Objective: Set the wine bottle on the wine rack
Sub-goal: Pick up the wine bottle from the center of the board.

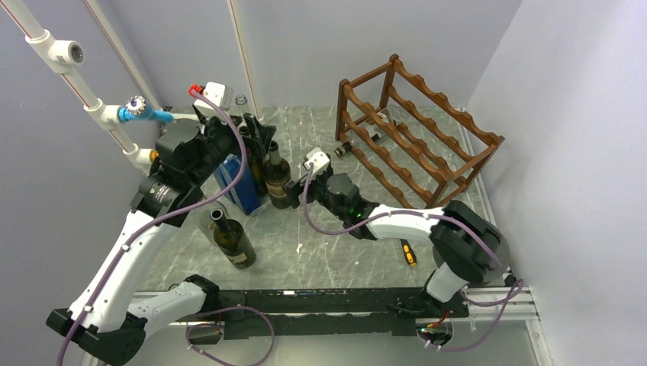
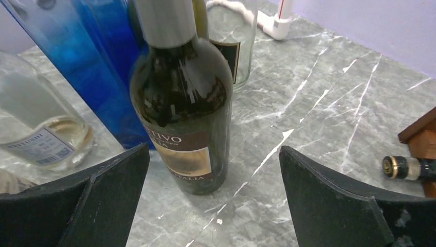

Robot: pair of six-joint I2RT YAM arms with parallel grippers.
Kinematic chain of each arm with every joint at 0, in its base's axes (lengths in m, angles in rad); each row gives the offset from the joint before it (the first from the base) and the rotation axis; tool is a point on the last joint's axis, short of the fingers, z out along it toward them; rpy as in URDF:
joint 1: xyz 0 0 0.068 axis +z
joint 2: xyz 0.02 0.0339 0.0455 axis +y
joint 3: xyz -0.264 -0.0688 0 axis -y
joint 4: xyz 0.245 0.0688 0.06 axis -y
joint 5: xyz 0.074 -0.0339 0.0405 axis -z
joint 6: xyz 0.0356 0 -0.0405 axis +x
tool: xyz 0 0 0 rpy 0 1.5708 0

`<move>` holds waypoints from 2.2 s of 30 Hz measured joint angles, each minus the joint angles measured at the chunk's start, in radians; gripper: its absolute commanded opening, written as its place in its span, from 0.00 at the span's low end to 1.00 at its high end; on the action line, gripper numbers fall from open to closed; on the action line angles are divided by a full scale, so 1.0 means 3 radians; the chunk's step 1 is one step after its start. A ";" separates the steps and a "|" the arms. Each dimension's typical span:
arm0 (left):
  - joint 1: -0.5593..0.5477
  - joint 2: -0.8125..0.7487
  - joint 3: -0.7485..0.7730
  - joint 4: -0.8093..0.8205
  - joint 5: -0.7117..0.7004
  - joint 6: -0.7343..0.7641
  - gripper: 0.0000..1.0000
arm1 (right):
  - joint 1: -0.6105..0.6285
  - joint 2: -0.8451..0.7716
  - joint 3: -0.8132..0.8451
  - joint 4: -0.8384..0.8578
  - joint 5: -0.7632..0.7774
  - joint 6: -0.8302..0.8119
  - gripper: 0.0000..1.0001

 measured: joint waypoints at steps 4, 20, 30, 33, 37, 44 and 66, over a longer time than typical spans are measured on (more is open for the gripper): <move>0.0000 0.0085 0.0001 -0.0022 0.0008 0.0027 0.99 | 0.0036 0.0365 0.0013 0.0361 -0.0006 -0.0074 1.00; 0.0079 0.0189 0.0050 -0.0102 0.0249 0.0025 0.99 | 0.0097 0.1049 0.0355 0.1005 0.0027 -0.0156 1.00; 0.0151 0.0254 0.0095 -0.0100 0.0427 -0.0036 0.99 | 0.0097 0.1413 0.0612 0.1088 0.0006 -0.0270 0.55; 0.0164 0.0294 0.0102 -0.0109 0.0477 -0.0047 0.99 | 0.0106 0.1415 0.0603 0.1119 -0.0006 -0.0328 0.34; 0.0182 0.0347 0.0114 -0.0122 0.0580 -0.0065 0.99 | 0.0109 0.1302 0.0441 0.1175 -0.0047 -0.0458 0.09; 0.0186 0.0430 0.0191 -0.0150 0.0753 -0.0125 0.99 | 0.0108 0.0713 0.0186 0.0423 -0.0107 -0.1260 0.00; -0.0022 0.0449 0.0675 -0.1527 0.1222 -0.0392 0.86 | 0.0095 -0.0951 -0.0212 -0.1279 -0.0191 -0.3098 0.00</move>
